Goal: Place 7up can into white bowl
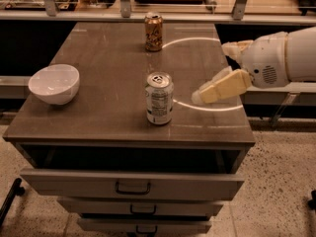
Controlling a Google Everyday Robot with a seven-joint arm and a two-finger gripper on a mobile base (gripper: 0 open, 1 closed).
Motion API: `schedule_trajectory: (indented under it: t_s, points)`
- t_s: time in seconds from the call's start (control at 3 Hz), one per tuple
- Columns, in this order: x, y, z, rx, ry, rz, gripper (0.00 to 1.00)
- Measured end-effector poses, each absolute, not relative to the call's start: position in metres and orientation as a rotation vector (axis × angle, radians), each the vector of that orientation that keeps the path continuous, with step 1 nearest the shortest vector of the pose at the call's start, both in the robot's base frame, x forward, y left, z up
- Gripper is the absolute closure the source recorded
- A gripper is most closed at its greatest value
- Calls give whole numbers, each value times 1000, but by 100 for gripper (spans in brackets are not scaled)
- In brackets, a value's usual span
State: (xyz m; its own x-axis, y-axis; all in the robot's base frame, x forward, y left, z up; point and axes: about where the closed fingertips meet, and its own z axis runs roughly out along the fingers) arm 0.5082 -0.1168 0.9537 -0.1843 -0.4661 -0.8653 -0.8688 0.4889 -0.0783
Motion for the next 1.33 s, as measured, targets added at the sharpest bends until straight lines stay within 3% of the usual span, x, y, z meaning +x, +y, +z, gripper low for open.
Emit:
schedule_trajectory:
  t_s: [0.67, 1.0, 1.33]
  points:
    - [522, -64, 958, -960, 1462, 728, 0]
    - [513, -29, 976, -1059, 1346, 706, 0]
    - [516, -39, 961, -1112, 1428, 645, 0]
